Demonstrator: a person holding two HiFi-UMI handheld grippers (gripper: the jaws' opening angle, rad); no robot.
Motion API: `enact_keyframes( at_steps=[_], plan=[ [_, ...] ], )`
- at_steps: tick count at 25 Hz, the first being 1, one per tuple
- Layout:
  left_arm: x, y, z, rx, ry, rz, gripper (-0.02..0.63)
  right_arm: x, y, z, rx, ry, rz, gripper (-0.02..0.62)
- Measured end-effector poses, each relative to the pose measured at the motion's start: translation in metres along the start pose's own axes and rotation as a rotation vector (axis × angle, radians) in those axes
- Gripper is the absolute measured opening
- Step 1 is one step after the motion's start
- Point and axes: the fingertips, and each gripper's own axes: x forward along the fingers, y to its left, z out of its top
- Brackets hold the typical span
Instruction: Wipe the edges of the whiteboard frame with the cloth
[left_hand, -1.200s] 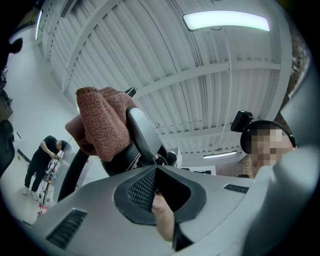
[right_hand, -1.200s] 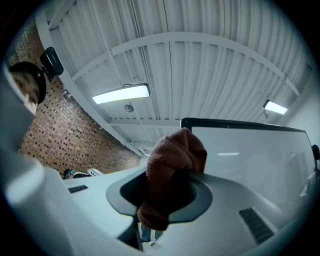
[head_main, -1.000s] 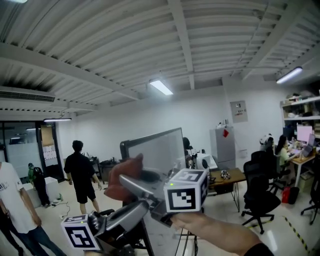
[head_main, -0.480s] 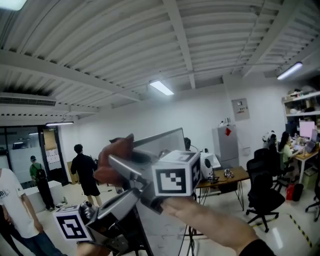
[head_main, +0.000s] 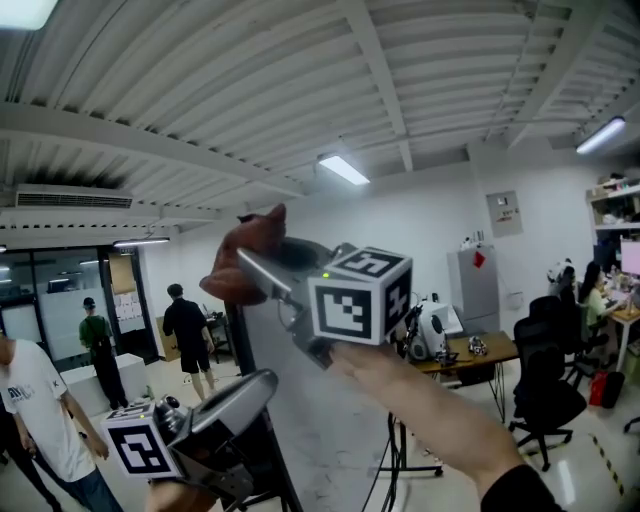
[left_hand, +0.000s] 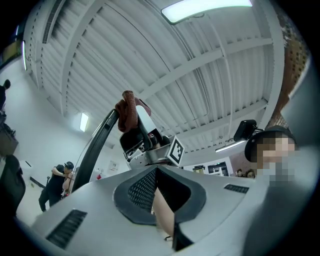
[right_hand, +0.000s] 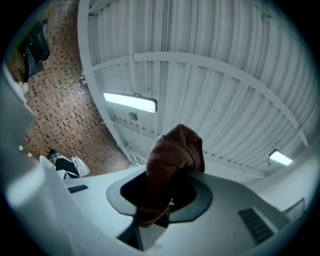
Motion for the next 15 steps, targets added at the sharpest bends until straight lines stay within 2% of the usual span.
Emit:
enact_keyframes(
  at_steps=[2,4,8,15],
  plan=[
    [0.002,0.004,0.004,0.009,0.000,0.023,-0.012,0.013,0.004,0.001,-0.041,0.028,0.065,0.110],
    [0.005,0.007,0.006,0.011,-0.004,0.036,-0.012,0.027,0.003,-0.008,-0.058,0.113,0.096,0.110],
    [0.018,0.017,0.002,0.056,0.008,0.087,-0.012,0.032,-0.017,-0.029,-0.017,0.252,0.121,0.114],
    [0.056,0.024,-0.010,0.088,0.005,0.133,-0.012,0.031,-0.046,-0.038,-0.017,0.366,0.130,0.114]
  ],
)
